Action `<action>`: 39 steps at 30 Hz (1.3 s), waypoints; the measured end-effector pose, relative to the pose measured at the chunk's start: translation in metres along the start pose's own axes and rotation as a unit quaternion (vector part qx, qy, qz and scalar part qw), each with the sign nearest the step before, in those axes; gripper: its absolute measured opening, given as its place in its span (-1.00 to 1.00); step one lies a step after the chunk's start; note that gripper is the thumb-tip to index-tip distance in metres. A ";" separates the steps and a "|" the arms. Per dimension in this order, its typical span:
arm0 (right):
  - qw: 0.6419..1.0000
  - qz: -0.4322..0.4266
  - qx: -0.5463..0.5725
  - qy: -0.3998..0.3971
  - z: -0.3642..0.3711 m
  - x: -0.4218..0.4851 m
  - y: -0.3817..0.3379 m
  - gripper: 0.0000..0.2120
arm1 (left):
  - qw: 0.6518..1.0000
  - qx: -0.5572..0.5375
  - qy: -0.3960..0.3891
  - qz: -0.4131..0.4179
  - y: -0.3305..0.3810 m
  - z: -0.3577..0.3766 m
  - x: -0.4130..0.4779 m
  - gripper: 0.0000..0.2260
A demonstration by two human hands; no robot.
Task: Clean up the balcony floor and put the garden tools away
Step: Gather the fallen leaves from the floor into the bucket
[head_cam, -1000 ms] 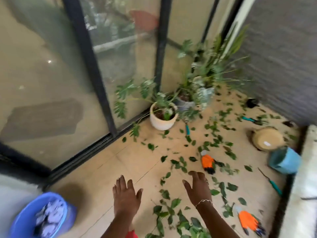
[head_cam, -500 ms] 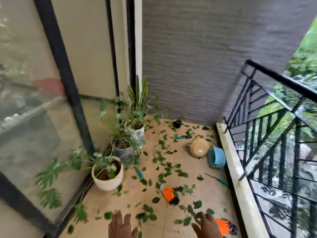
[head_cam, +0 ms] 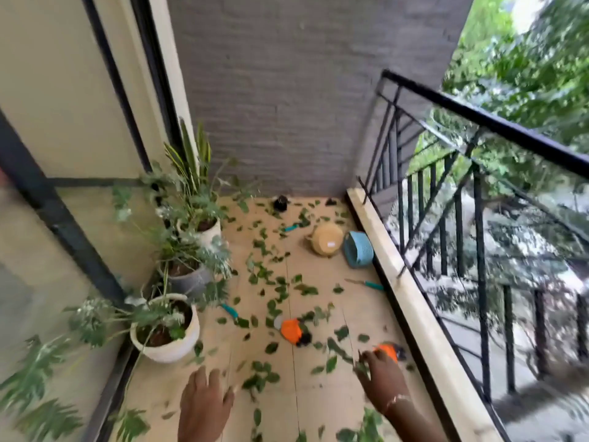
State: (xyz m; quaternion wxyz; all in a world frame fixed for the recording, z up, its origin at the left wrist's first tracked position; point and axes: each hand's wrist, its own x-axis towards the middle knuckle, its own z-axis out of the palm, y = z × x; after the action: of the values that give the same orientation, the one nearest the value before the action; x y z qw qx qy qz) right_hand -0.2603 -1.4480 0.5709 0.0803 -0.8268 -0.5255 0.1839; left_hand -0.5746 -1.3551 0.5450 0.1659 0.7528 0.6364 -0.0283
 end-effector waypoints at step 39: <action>0.963 -0.167 -0.158 -0.138 -0.117 0.415 0.090 -0.52 | 0.996 0.021 -0.010 0.087 0.282 -0.024 0.353 -0.62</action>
State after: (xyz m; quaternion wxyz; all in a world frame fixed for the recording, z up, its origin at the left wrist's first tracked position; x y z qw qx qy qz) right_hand 0.0181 -1.1072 0.5578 -0.0953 -0.6959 -0.6846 0.1952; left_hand -0.2398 -1.0517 0.5385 0.1583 0.8084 0.5659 -0.0351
